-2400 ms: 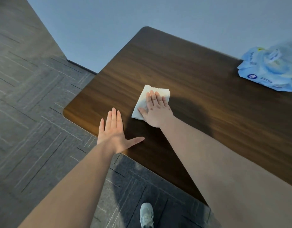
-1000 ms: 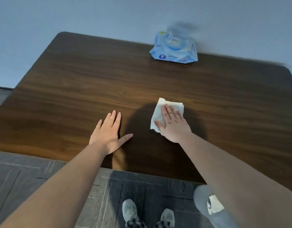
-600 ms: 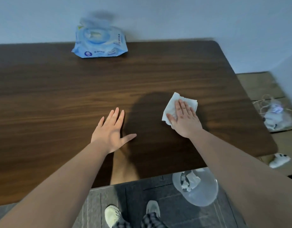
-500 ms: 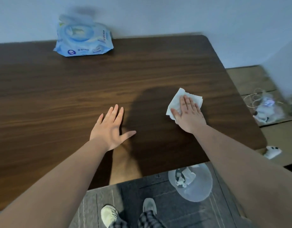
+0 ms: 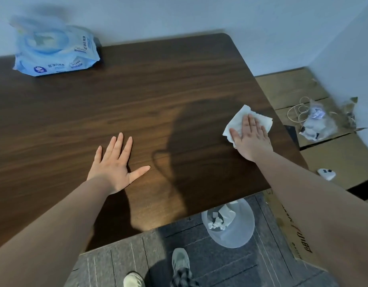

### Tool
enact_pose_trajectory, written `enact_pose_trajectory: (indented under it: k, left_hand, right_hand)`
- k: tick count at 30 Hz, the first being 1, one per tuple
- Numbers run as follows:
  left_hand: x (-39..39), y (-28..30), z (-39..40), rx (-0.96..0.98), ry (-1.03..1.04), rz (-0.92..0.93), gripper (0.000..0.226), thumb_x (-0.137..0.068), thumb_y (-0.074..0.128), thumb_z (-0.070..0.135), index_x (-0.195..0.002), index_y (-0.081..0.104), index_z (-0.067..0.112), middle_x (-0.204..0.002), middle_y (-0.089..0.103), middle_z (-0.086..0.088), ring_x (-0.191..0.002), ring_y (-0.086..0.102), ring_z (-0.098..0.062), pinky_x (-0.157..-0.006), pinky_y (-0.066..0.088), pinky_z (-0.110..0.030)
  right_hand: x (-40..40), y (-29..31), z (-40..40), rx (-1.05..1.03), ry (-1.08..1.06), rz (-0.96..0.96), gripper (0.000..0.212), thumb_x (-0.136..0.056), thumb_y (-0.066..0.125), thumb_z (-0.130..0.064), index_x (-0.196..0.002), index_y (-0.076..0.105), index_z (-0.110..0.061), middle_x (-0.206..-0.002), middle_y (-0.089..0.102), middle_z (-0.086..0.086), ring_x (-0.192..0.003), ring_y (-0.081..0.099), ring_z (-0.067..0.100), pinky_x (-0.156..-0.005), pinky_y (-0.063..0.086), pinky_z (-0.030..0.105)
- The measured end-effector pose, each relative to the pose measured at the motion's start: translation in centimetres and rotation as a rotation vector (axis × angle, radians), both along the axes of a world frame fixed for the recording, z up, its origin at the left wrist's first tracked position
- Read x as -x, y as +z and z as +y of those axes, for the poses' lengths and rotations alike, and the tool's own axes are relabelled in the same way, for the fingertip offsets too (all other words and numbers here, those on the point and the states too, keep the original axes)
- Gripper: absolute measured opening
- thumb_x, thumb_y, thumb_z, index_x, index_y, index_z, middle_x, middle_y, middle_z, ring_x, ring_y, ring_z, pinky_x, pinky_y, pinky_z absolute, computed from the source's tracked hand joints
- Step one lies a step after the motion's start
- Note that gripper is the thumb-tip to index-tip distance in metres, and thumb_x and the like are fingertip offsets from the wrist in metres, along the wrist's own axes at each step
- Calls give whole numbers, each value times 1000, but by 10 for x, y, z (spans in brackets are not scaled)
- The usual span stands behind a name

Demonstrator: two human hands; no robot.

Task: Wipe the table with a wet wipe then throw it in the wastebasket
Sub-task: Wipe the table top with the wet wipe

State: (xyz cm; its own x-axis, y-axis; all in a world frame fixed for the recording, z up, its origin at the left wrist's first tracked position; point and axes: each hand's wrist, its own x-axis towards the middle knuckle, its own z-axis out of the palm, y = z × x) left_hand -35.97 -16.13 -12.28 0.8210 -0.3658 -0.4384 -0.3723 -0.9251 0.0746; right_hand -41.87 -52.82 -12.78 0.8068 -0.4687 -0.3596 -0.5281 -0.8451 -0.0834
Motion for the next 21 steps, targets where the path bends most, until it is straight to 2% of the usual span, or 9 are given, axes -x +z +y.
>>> enact_pose_trajectory:
  k: [6, 12, 15, 21]
  left_hand:
    - [-1, 5, 2, 25, -10, 33, 99, -70, 9, 85, -146, -20, 27, -155, -26, 0, -142, -23, -16, -115, -9, -43]
    - [-1, 11, 8, 102, -1, 40, 95, -79, 22, 80, -151, -8, 25, -159, -15, 1, -145, -13, -15, -118, -1, -41]
    - [7, 14, 33, 133, 25, 46, 92, -82, 27, 77, -151, -6, 26, -159, -13, 3, -145, -12, -14, -118, 1, -41]
    - [20, 17, 128, 93, 127, 20, 88, -83, 23, 75, -151, -6, 26, -159, -13, 2, -145, -11, -15, -118, 3, -41]
  right_hand:
    - [14, 1, 13, 18, -55, 7, 71, -97, 12, -55, -149, -10, -13, -160, -12, 5, -146, -12, 18, -117, -6, 37]
    - [22, 5, 65, 35, 15, 62, 71, -97, 9, -55, -149, -12, -12, -159, -13, 7, -146, -12, 21, -117, -6, 38]
    - [21, 5, 107, 27, 69, 36, 70, -97, 10, -54, -149, -11, -11, -160, -12, 7, -146, -12, 20, -116, -7, 37]
    - [7, 4, 204, 7, 201, 20, 72, -97, 11, -55, -149, -12, -12, -160, -13, 6, -146, -13, 20, -115, -11, 35]
